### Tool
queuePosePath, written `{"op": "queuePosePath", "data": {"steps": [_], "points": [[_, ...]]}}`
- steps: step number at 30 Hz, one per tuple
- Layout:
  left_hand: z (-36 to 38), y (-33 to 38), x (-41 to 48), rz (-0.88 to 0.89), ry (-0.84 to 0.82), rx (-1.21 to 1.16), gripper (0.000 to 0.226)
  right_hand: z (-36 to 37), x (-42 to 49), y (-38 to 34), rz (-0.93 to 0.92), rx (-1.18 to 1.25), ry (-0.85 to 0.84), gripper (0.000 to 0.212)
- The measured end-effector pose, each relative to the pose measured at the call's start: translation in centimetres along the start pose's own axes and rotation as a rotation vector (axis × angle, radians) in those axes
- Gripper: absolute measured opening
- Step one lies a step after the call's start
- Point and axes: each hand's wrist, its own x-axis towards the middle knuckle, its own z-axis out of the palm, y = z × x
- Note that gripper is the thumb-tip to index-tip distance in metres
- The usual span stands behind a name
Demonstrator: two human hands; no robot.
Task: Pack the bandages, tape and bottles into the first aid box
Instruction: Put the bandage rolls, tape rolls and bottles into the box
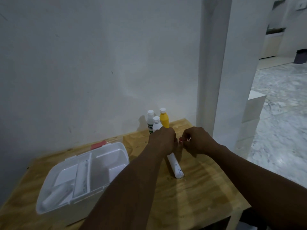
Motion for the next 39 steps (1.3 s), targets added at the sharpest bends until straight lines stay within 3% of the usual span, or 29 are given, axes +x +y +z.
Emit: {"op": "queuePosePath", "data": {"steps": [10,16,22,29,39], "points": [[-11.1,-6.3,-4.4,-0.065,0.24,-0.04,0.02,-8.2,2.0,-10.3,-0.183,0.063,0.189,0.022],[-15.7,-14.9,-12.4,-0.258,0.307,-0.074,0.019,-5.6,1.1,-20.7,-0.35,0.124,0.099,0.026],[-14.8,-21.6,-19.8,-0.411,0.289,-0.127,0.024,0.5,-1.0,-28.5,-0.468,0.147,-0.027,0.027],[-12.1,-23.7,-22.8,-0.414,0.284,-0.179,0.019,6.6,-2.7,-30.6,-0.531,0.074,-0.114,0.026],[-10.2,-23.4,-22.3,-0.373,0.146,-0.158,0.022,8.7,-2.9,-29.7,-0.569,0.045,-0.099,0.02]]}}
